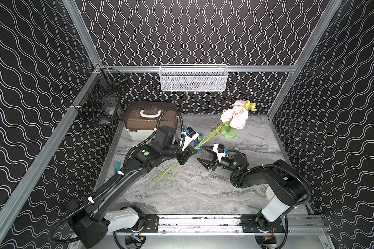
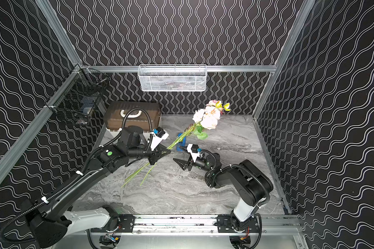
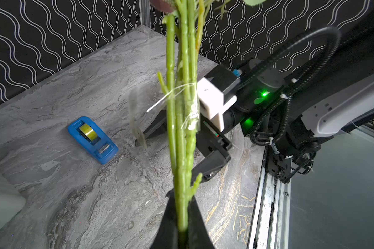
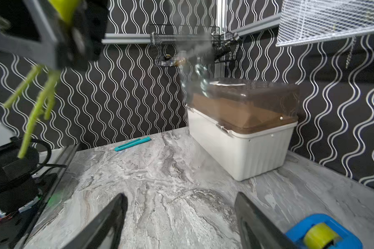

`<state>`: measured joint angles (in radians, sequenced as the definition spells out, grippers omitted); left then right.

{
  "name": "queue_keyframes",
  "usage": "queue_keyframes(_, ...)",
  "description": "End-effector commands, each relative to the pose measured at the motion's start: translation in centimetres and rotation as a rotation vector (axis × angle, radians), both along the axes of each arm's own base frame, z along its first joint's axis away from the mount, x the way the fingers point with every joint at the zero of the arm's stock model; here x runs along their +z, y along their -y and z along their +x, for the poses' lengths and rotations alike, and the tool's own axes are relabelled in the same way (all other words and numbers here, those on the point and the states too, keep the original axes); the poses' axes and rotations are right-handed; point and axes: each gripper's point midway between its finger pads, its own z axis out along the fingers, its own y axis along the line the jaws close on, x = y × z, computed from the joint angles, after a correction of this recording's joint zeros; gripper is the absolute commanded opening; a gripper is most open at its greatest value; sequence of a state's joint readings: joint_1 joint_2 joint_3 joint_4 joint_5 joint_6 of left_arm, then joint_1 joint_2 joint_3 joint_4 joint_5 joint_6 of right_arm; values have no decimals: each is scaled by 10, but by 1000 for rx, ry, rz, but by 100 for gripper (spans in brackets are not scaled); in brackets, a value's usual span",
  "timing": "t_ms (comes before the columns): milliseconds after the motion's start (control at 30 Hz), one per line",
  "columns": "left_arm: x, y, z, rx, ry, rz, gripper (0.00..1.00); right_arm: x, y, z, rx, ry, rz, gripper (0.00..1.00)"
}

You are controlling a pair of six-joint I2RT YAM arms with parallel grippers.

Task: Wrap bouquets with tape
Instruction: Wrap the tape around the bouquet.

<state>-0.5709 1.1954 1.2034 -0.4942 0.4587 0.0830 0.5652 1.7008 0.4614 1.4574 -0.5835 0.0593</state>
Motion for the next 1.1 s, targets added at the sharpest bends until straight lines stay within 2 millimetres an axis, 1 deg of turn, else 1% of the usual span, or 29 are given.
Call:
queue_keyframes(0, 17, 4, -5, -53, 74, -43, 0, 2, 6, 8, -58, 25, 17, 80)
queue_keyframes(100, 15, 3, -7, -57, 84, -40, 0, 2, 8, 17, -88, -7, 34, 80)
queue_keyframes(133, 13, 3, -6, -54, 85, -36, 0, 5, 8, 18, -81, -11, 44, 81)
queue_keyframes(200, 9, 3, -5, -55, 79, -22, 0, 9, 2, 10, -14, -4, 48, 83)
queue_keyframes(267, 6, 3, -2, -48, 70, -8, 0, 11, -4, 0, 65, 5, 42, 84)
queue_keyframes(333, 5, 3, 0, -45, 63, -1, 0, 10, -7, -7, 106, 20, 32, 85)
queue_keyframes(433, 3, 6, -2, -61, 50, -5, 0, 10, -5, -6, 87, 31, 27, 86)
queue_keyframes(533, 2, 6, -1, -60, 54, -8, 0, 17, -6, -8, 100, 49, 36, 89)
queue_keyframes(567, 2, 6, -1, -60, 50, -8, 0, 20, -6, -6, 93, 44, 46, 91)
queue_keyframes(633, 3, 8, -2, -71, 45, -15, 0, 24, -5, -1, 71, 39, 58, 91)
queue_keyframes(700, 2, 9, -3, -75, 38, -18, 0, 27, -6, 2, 65, 34, 61, 91)
queue_keyframes(800, 0, 8, -2, -73, 37, -11, 0, 30, -10, -2, 103, 38, 58, 91)
queue_keyframes(867, 0, 8, -2, -71, 38, -8, 0, 32, -11, 0, 106, 27, 66, 90)
queue_keyframes(1000, -1, 10, -3, -82, 28, -10, 0, 35, -12, 7, 85, 9, 70, 86)
queue_keyframes(1067, 0, 9, -2, -77, 32, -7, 0, 36, -12, 7, 88, 9, 69, 82)
